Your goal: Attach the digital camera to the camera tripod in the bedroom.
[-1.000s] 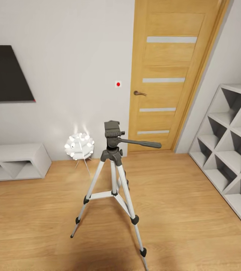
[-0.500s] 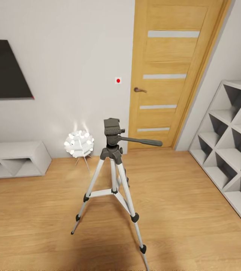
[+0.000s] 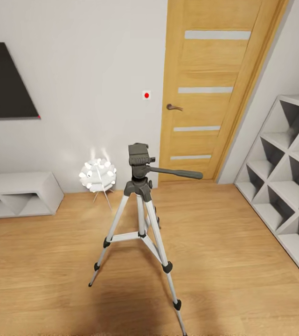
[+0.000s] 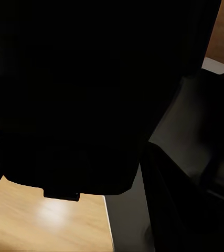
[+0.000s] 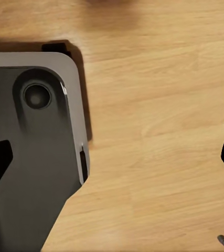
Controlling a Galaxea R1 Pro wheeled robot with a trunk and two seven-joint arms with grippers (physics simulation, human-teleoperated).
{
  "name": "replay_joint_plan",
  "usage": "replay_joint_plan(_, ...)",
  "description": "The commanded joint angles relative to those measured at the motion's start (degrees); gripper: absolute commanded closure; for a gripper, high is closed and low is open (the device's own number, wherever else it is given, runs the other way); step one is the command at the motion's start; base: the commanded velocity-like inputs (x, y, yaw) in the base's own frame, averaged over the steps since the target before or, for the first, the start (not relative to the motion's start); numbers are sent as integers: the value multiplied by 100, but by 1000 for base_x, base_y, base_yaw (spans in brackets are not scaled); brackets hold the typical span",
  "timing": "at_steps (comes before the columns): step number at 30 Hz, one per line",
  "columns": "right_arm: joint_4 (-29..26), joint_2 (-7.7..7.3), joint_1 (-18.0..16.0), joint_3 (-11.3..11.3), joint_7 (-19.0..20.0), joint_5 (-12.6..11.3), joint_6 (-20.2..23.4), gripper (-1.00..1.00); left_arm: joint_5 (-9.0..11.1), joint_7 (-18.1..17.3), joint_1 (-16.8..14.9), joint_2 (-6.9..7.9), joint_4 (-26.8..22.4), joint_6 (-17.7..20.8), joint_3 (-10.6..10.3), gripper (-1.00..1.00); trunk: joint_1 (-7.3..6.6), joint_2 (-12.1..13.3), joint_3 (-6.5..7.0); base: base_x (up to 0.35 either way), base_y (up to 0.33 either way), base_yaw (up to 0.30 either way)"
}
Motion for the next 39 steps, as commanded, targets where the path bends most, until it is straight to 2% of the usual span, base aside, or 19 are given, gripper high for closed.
replay_joint_plan(1,18,-2,-8,-21,15,-20,-37,-100,33,13,-1,-2,-3,-4,-49,100,2,-10,-19,0,0,0)
replay_joint_plan(24,17,5,-8,-21,8,-20,-39,-100,33,12,-3,0,-1,-4,-48,100,2,-10,-228,0,0,0)
replay_joint_plan(34,17,13,-8,-21,14,-20,-30,-100,33,13,-2,0,-3,-4,-49,100,2,-10,-251,0,0,7)
replay_joint_plan(39,17,15,-8,-22,10,-23,-28,-100,33,13,-2,0,-1,-4,-48,100,2,-10,-252,0,0,220)
